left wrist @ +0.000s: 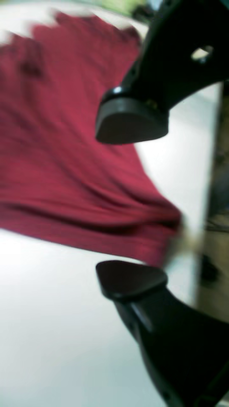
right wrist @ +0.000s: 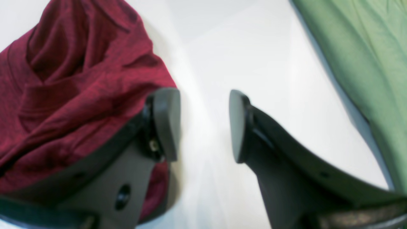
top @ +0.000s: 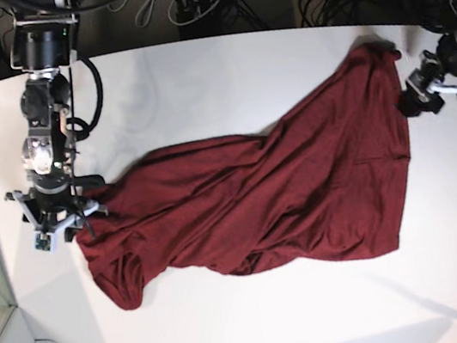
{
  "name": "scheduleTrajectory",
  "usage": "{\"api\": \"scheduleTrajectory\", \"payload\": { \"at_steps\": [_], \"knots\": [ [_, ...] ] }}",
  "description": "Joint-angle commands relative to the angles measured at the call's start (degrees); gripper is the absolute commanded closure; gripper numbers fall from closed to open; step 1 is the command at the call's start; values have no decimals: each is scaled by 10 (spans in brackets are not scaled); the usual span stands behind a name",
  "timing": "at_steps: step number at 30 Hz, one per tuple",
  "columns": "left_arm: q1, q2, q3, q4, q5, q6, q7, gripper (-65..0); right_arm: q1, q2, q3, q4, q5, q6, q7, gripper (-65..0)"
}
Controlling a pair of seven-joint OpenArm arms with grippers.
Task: Layout the t-shirt on the table in an organized manner, then fold the t-shirt properly
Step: 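Release the shirt end and move the left gripper back over the shirt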
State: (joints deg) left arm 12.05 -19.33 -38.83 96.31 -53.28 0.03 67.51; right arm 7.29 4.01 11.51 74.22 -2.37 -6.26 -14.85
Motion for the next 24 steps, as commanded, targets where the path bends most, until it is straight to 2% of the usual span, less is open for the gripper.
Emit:
{"api": "scheduleTrajectory", "payload": {
  "at_steps": [1,6,10,13,15,20,24],
  "knots": [
    [-26,-6,-15,-1,-14,2,-6,-537,13,5,1,11,0,-3,17,-262],
    [-119,-1,-27,-77,11,2,-6,-531,14,5,0,11,-1,-3,17,-262],
    [-189,11,-27,-148,93,1,-9,-531,14,5,0,11,-1,-3,17,-262],
    [-218,24,-16,-175,151,1,-50,-531,15,5,0,11,-1,-3,17,-262],
    [-224,27,22,-179,185,1,-94,-531,15,6,0,11,-1,-3,17,-262],
    [-219,25,168,-179,272,1,-210,-531,15,7,0,11,-1,-3,17,-262],
    [-219,25,223,-179,340,1,-240,-531,15,9,0,11,-1,-3,17,-262]
  ]
}}
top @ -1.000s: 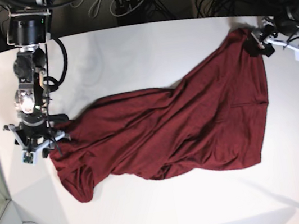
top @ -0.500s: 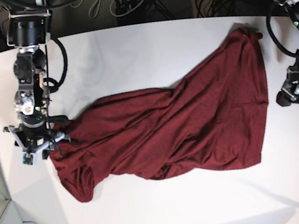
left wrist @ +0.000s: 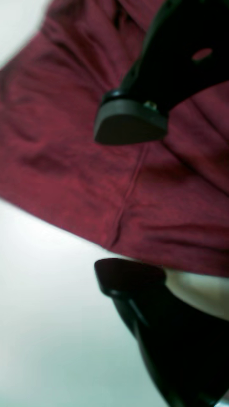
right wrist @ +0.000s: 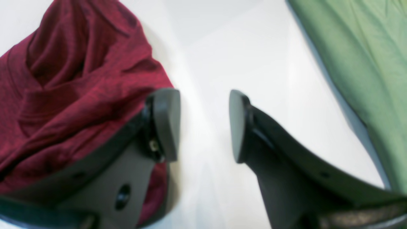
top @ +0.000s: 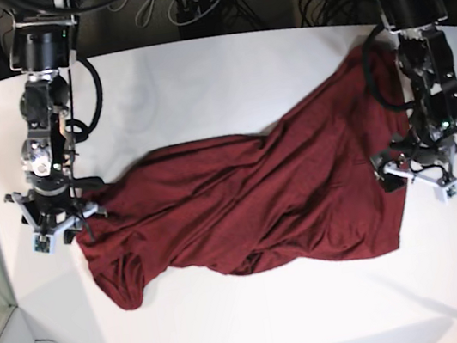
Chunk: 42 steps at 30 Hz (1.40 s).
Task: Layout the t-shirt on the table in an organized manner, then fold the t-shirt properly
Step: 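Release the shirt end and move the left gripper back over the shirt, then grasp the shirt with both grippers and drag it across the table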
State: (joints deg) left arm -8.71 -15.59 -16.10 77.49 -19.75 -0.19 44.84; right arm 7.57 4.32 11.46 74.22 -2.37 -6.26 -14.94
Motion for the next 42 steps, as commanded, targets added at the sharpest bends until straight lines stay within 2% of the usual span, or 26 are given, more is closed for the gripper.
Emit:
{"api": "scheduleTrajectory", "payload": {
  "at_steps": [1,5,9,15,22,27,28,29,32,35,36,39,42],
  "knots": [
    [-12,-9,-1,8,17,3,-15,-531,12,6,0,11,-2,-3,19,-262],
    [-11,-8,2,3,40,3,-20,-530,12,7,1,11,-2,-3,20,-262],
    [-19,-13,1,-52,39,2,-22,-530,12,7,1,11,-2,-3,21,-262],
    [-29,-13,4,-105,40,2,-85,-530,21,7,1,10,-2,-3,19,-261],
    [-37,-25,81,-155,39,2,-139,-530,20,7,1,10,-2,-3,20,-262],
    [-36,-25,106,-157,36,2,-145,-518,21,7,1,10,-2,-3,21,-262],
    [-36,-25,106,-157,36,2,-146,-492,24,13,1,10,-2,-3,21,-262],
    [-36,-25,106,-157,36,2,-146,-436,28,16,0,10,-2,-3,19,-262],
    [-37,-25,101,-157,35,2,-148,-188,33,17,0,10,-2,-3,19,-262],
    [-38,-26,100,-150,35,3,-148,-32,43,17,0,9,-2,-3,18,-263],
    [-39,-26,100,-146,35,5,-148,0,46,15,-1,9,-2,-3,18,-263],
    [-43,-26,88,-126,35,7,-146,-7,57,15,-25,-1,-2,-3,18,-263],
    [-43,-19,24,-89,35,5,-143,-1,72,17,-61,-33,-2,-3,20,-261]
  ]
}}
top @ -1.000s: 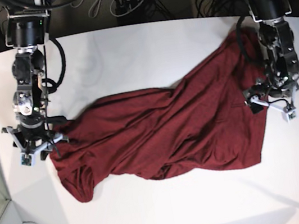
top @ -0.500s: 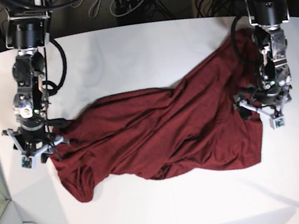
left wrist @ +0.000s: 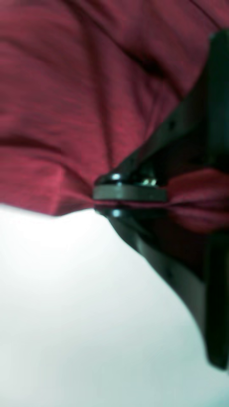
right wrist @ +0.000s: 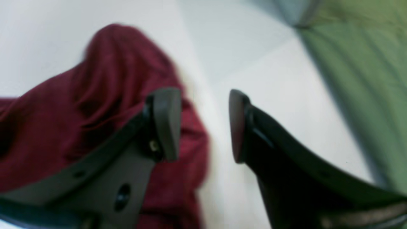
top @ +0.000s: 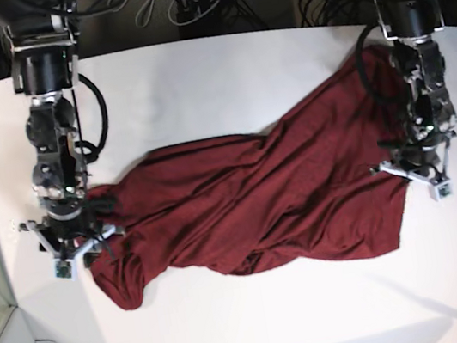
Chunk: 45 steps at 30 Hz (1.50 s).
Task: Layout the t-shirt on the table in an organized manner, then fold the t-shirt properly
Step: 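Grasp the shirt with both grippers and drag it across the table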
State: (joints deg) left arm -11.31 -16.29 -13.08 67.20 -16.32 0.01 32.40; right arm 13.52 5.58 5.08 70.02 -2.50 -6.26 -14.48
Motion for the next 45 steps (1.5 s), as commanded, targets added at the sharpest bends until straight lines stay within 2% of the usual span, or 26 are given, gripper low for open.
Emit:
{"api": "scheduleTrajectory", "payload": {
  "at_steps": [1,5,13,20,28,31,36,42,45],
  "knots": [
    [-17,-12,-23,26,1,2,-19,-1,19,4,-7,-3,-2,-3,17,-262],
    [-26,-18,-63,63,1,2,-19,-1,62,15,-68,-63,-2,-3,18,-262],
    [-74,-19,-68,75,4,2,-19,-1,145,21,-158,-180,-2,-3,19,-261],
    [-148,-25,-74,75,1,2,-19,-1,152,25,-166,-188,-2,-3,20,-259],
    [-250,-24,-67,70,1,2,-21,-1,161,76,-161,-151,0,-3,15,-260],
    [-294,-21,-67,67,4,2,-23,-1,160,81,-161,-145,-1,-3,14,-259],
    [-365,-20,-11,19,4,3,-26,-1,143,80,-160,-145,-2,-3,17,-259],
    [-404,-20,61,-96,4,6,-124,-1,126,77,-160,-144,1,-3,14,-259],
    [-410,-20,81,-134,4,6,-149,-1,108,76,-160,-129,1,-3,13,-263]
  ]
}}
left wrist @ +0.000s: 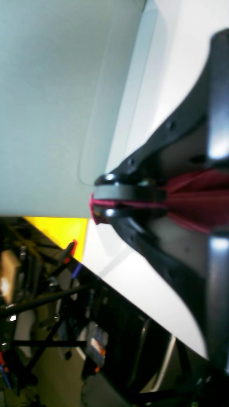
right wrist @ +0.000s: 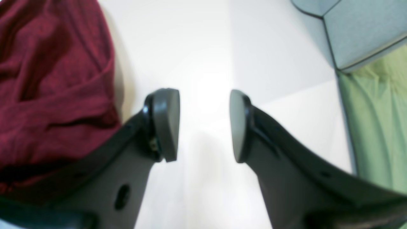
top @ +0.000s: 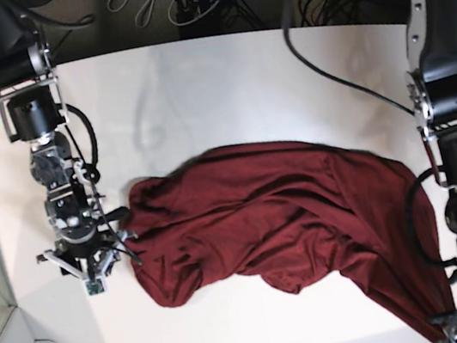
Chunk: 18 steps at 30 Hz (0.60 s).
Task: Layout the t-shirt on the table in an organized manner, then fold the t-shirt properly
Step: 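Grasp the shirt with both grippers and drag it across the table, then lift the shirt high with both grippers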
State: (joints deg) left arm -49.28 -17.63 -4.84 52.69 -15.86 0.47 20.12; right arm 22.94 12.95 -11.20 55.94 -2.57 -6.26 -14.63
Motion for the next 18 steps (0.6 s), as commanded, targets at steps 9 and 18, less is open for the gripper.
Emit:
{"api": "scheduleTrajectory", "payload": {
  "at_steps": [9,18],
  "knots": [
    [-11,-12,4,-51,0,2,-33,-1,-31,-32,2,93,1,-3,-12,-264],
    [20,-14,3,-71,1,0,-34,-1,-103,-77,-1,184,-1,-3,-29,-264]
  ]
}}
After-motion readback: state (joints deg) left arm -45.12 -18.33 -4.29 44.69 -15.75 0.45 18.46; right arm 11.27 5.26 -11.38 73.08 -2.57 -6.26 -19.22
